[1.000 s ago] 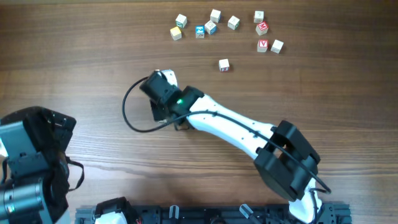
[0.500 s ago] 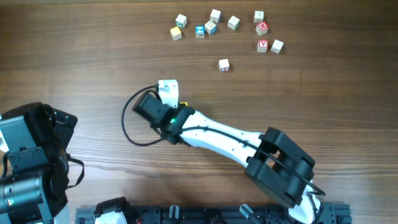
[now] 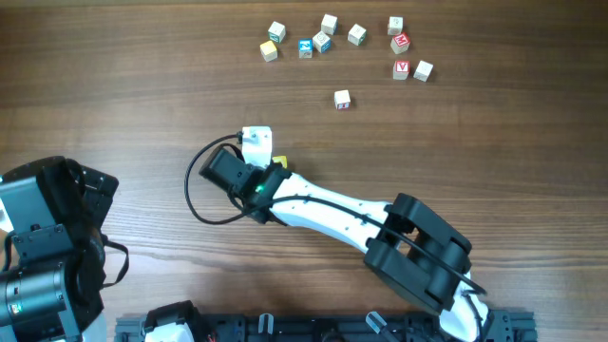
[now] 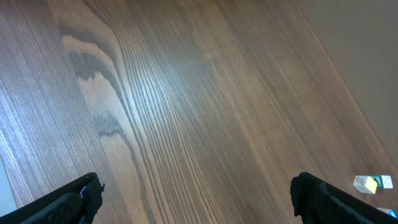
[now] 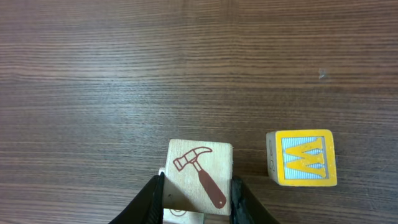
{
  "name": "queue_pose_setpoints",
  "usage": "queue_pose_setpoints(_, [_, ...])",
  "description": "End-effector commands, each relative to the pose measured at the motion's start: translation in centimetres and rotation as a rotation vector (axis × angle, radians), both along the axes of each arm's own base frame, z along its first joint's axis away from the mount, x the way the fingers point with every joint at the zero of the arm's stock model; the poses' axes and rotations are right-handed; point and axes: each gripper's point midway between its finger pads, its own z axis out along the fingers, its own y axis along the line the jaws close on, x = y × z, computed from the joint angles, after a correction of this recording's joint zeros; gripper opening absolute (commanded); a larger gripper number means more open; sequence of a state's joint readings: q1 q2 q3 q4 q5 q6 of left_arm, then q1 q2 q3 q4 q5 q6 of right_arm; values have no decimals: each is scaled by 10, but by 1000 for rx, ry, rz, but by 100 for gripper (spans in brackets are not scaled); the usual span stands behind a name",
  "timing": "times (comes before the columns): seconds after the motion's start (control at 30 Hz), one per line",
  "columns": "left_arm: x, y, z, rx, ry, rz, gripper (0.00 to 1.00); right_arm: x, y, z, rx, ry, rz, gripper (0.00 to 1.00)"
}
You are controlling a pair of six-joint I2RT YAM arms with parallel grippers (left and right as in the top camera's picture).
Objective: Form a tower
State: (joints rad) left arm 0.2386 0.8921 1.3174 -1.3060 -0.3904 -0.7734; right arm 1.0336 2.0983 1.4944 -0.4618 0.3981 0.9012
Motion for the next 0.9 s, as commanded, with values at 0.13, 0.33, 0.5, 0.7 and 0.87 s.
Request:
queue_pose_setpoints(0.13, [0, 0, -3, -15, -1, 10, 100, -5, 3, -10, -16, -11, -6, 9])
queue_pose_setpoints(0.33, [0, 0, -3, -15, -1, 10, 100, -7, 4, -10, -17, -11, -1, 9])
queue_pose_setpoints(0.5, [0, 0, -3, -15, -1, 10, 100, -10, 6, -7, -36, -43, 2, 8])
queue_pose_setpoints(0.7, [0, 0, -3, -15, -1, 10, 100, -11, 5, -12, -49, -40, 0, 13])
queue_pose_setpoints(0.87, [0, 0, -3, -15, -1, 10, 100, -11, 5, -20, -57, -34, 1, 20])
